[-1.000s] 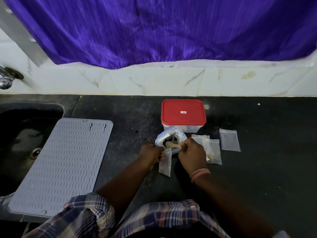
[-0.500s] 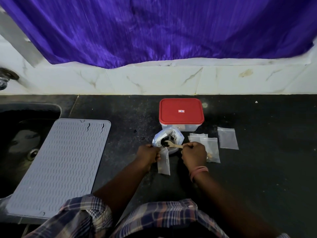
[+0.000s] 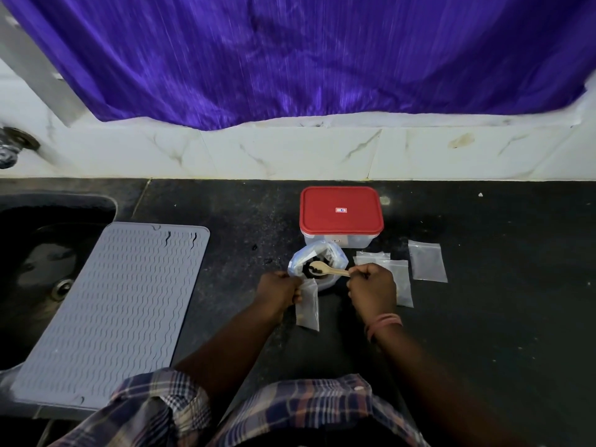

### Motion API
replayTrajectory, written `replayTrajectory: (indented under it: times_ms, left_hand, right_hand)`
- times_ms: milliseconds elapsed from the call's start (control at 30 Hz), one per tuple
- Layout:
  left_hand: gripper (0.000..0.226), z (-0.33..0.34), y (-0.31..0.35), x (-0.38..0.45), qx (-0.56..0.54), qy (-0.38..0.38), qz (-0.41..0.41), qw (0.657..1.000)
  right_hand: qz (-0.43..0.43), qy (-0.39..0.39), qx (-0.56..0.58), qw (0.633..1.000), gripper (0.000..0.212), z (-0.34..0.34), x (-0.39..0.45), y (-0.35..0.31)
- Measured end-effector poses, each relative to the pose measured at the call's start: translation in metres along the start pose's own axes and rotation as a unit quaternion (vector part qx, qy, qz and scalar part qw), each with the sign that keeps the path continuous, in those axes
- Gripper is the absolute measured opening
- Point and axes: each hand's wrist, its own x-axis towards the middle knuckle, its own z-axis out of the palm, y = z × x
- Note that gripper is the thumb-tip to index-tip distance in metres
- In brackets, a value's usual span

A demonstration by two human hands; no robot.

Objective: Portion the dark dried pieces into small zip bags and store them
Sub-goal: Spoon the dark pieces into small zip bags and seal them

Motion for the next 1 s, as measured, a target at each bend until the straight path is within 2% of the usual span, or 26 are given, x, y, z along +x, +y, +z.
replayTrajectory:
  times_ms: [233, 400, 467, 567, 800, 900, 1000]
  left_hand:
    - [0.004, -0.006, 0.0, 0.002, 0.045, 0.049, 0.045, 0.997]
    - [0.011, -0.017, 0.003, 0.0, 0.109, 0.14, 0.119, 0.977]
    - [0.014, -0.019, 0.007, -0.003, 0.139, 0.15, 0.153, 0.967]
    - [0.008, -0.017, 0.012, -0.006, 0.175, 0.154, 0.189, 0.954]
    - [0.008, -0.019, 0.015, -0.011, 0.116, 0.151, 0.161, 0.968]
    - [0.008, -0.015, 0.013, -0.013, 0.101, 0.133, 0.172, 0.971]
    - [0.008, -0.01, 0.011, -0.012, 0.086, 0.129, 0.177, 0.972]
  right_hand:
    - [0.071, -0.028, 0.093, 0.993, 0.015, -0.009, 0.001, 0.0]
    - [0.06, -0.044, 0.104, 0.992, 0.015, -0.02, -0.003, -0.012]
    - [0.029, -0.066, 0.091, 0.993, 0.018, -0.021, -0.007, -0.019]
    - [-0.033, -0.089, 0.05, 0.994, 0.019, -0.015, -0.013, -0.027]
    - [-0.186, -0.055, -0.106, 0.975, 0.013, -0.011, -0.02, -0.027]
    - [-0.303, -0.046, -0.172, 0.936, 0.01, -0.009, -0.025, -0.025]
    - [-0.437, -0.083, -0.265, 0.856, 0.014, -0.002, -0.029, -0.02]
